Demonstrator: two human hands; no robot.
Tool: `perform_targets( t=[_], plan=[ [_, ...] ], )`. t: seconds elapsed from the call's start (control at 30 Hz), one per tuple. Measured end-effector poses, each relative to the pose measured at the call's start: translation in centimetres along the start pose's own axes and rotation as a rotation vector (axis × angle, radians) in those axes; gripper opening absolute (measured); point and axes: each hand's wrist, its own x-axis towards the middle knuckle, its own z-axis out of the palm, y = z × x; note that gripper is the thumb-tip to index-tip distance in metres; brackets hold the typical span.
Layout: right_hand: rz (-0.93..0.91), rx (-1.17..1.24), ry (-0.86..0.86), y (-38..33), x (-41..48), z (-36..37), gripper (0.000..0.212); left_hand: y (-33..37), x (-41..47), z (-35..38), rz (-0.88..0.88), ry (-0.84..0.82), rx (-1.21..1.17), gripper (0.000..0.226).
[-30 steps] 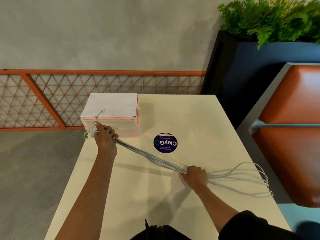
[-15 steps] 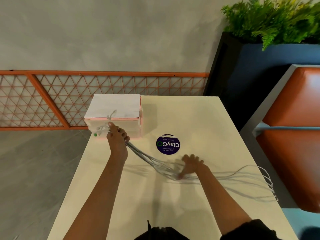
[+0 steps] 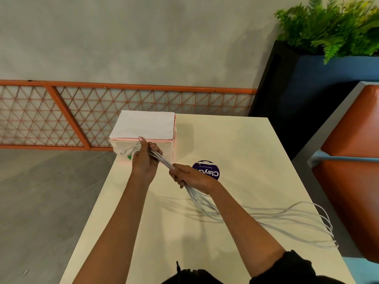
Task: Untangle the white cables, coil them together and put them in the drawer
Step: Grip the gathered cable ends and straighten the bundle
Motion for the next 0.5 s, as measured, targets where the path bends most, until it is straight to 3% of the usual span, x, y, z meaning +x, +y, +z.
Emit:
perform_targets(
  t=[0.17, 0.33, 0.5],
  plan=[
    [-0.009, -0.006, -0.013, -0.3, -0.3, -0.2, 0.033, 0.2, 1.0, -0.4, -0.057, 0.067, -0.205, 0.043],
    [0.000, 0.023, -0.045, 0.3, -0.9, -0.9, 0.031, 2.0, 2.4, -1.3, 0.003, 0.162, -0.307, 0.050],
    [0.018, 0.026, -0.051, 1.1, -1.0, -1.1, 0.030, 4.1, 2.9, -1.1, 0.010, 0.224, -0.168, 0.049]
  ],
)
